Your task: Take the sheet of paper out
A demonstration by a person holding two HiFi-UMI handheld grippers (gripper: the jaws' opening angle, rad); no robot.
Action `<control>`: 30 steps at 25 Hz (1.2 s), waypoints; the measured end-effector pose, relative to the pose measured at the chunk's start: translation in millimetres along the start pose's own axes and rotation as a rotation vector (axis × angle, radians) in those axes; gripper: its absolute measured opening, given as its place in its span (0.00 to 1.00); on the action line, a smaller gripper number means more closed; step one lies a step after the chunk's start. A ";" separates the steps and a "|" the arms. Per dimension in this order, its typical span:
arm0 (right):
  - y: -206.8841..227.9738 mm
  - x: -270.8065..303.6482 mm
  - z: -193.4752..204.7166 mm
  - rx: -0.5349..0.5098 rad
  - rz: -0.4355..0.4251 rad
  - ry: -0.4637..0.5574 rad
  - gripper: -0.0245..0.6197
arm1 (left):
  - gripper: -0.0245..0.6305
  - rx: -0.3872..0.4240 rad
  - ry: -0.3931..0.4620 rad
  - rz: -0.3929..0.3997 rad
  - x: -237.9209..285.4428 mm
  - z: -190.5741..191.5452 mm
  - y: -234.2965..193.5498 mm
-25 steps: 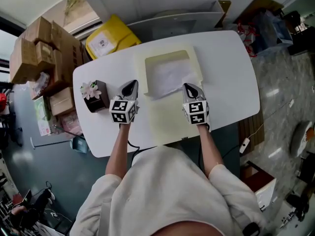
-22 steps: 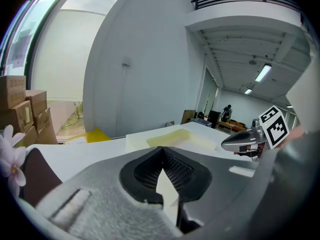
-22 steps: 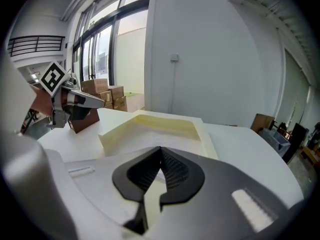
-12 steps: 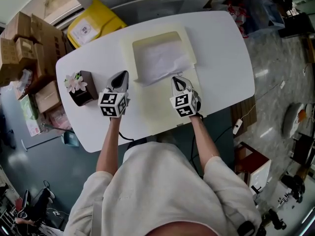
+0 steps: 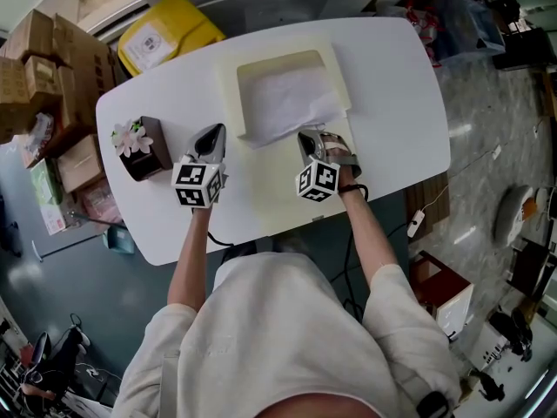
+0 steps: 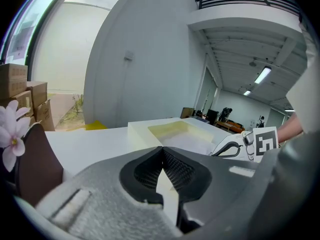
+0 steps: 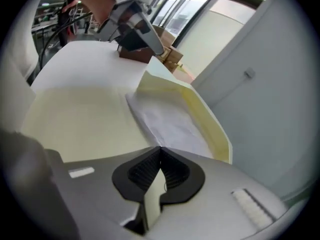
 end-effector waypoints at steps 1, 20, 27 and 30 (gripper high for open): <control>-0.1 1.7 0.2 -0.054 0.008 -0.002 0.04 | 0.04 0.000 0.000 -0.002 -0.9 1.1 -0.1; 10.6 39.0 -2.5 -0.249 -0.008 -0.025 0.13 | 0.04 -0.026 -0.003 -0.025 -4.7 10.6 -8.6; 5.2 45.7 -3.9 -0.221 -0.035 -0.018 0.02 | 0.04 -0.039 -0.008 -0.031 -6.0 13.5 -7.3; 6.0 45.0 -3.8 -0.199 -0.042 -0.017 0.04 | 0.04 -0.034 -0.005 -0.036 -6.6 11.6 -9.1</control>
Point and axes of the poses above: the fingertips, and each gripper's own axes: x forward along the fingers, y to its right, z out of its underside, the point moved 3 cm from there along -x, backward along the fingers, and after that the axes turned 4 degrees about z, right-handed, at the moved point
